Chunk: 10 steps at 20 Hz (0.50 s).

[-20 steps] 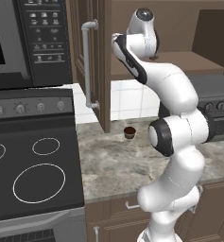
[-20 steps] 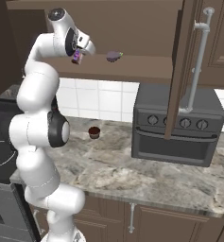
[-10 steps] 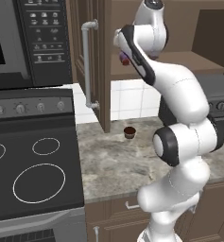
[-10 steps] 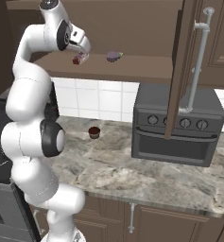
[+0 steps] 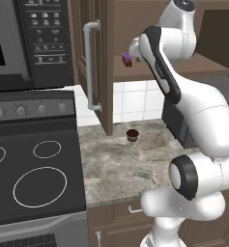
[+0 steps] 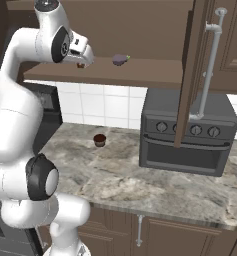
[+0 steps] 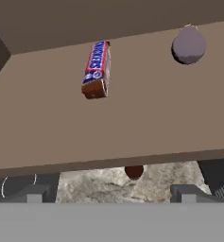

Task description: Pick the bar and honey bottle from the counter and place them in the cabinets closest to them.

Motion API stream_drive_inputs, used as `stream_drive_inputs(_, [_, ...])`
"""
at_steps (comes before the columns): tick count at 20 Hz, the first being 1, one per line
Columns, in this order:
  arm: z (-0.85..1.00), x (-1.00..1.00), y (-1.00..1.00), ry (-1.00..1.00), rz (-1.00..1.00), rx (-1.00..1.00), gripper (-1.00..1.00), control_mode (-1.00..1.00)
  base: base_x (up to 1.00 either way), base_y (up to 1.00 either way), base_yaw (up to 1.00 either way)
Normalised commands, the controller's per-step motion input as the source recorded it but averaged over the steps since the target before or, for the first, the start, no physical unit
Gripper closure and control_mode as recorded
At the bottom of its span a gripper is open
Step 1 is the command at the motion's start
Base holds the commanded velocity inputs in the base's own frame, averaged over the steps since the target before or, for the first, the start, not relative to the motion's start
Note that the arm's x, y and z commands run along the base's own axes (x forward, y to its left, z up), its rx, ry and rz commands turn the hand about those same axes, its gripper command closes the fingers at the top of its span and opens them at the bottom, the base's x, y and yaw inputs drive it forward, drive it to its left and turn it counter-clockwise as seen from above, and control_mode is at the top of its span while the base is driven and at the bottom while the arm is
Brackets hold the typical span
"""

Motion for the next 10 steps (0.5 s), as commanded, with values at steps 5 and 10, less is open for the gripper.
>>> stream_drive_inputs(5, [-0.39, -1.0, -0.31, -0.03, 0.12, -0.04, -1.0, -1.0, 0.0, 0.0, 0.0])
stream_drive_inputs(10, [-0.54, -0.95, -0.26, -0.05, 0.13, -0.06, -1.0, -1.0, 0.0, 0.0, 0.0])
